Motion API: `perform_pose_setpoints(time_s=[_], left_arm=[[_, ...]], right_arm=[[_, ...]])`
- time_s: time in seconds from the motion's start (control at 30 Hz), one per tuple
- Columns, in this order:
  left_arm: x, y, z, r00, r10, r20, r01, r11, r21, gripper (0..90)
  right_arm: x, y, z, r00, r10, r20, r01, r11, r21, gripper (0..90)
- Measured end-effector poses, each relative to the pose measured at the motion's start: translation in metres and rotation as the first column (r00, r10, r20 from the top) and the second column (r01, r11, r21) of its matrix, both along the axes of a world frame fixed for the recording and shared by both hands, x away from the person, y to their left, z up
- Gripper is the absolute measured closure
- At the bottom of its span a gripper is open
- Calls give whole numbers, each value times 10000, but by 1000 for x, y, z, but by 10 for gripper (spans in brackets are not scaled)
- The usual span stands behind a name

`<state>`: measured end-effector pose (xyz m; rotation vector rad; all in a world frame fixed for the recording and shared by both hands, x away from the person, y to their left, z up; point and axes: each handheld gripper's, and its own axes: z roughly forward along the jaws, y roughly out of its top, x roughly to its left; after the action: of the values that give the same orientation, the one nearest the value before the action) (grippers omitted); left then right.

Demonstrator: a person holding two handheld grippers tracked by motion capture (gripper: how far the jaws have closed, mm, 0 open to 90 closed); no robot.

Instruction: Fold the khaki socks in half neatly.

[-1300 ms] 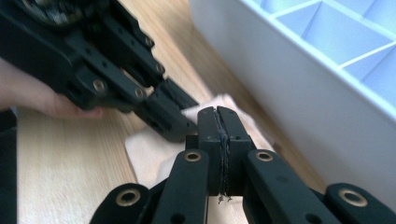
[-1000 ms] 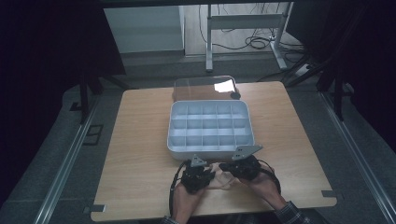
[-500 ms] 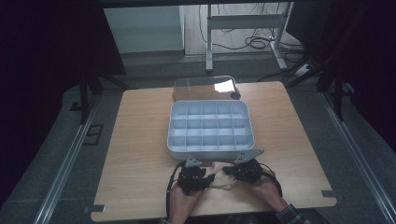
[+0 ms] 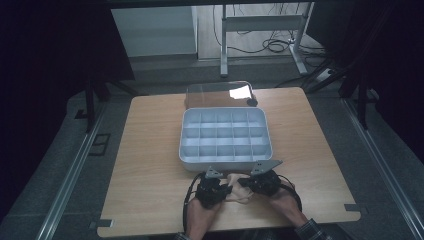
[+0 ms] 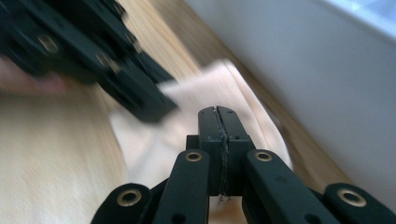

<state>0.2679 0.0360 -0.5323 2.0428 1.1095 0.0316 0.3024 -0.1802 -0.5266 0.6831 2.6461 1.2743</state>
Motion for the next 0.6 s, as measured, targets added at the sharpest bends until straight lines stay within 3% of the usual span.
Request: perform_pose_setpoints(time_s=[0.03,0.13,0.3,0.4,0.5,0.6], left_arm=[[0,0,1,10000,-8,38,8,10000,-3,829],[-2,1,5,9999,72,155,-72,10000,29,837],[-1,2,6,9999,76,79,-76,10000,-36,840],[0,1,5,9999,121,58,-121,9999,43,840],[1,2,5,9999,146,42,-146,9999,-13,839],[2,3,7,9998,180,64,-180,9998,-53,839]], right_arm=[[0,3,1,10000,37,-25,-37,9999,113,894],[3,14,-4,10000,30,59,-27,9987,-504,896],[5,12,-11,9998,-97,-201,97,9999,-28,897],[4,12,-9,9998,-69,-160,66,9999,-138,891],[-3,10,-2,9995,67,-319,-67,10000,5,865],[-15,11,2,9990,434,-137,-435,9990,-86,867]])
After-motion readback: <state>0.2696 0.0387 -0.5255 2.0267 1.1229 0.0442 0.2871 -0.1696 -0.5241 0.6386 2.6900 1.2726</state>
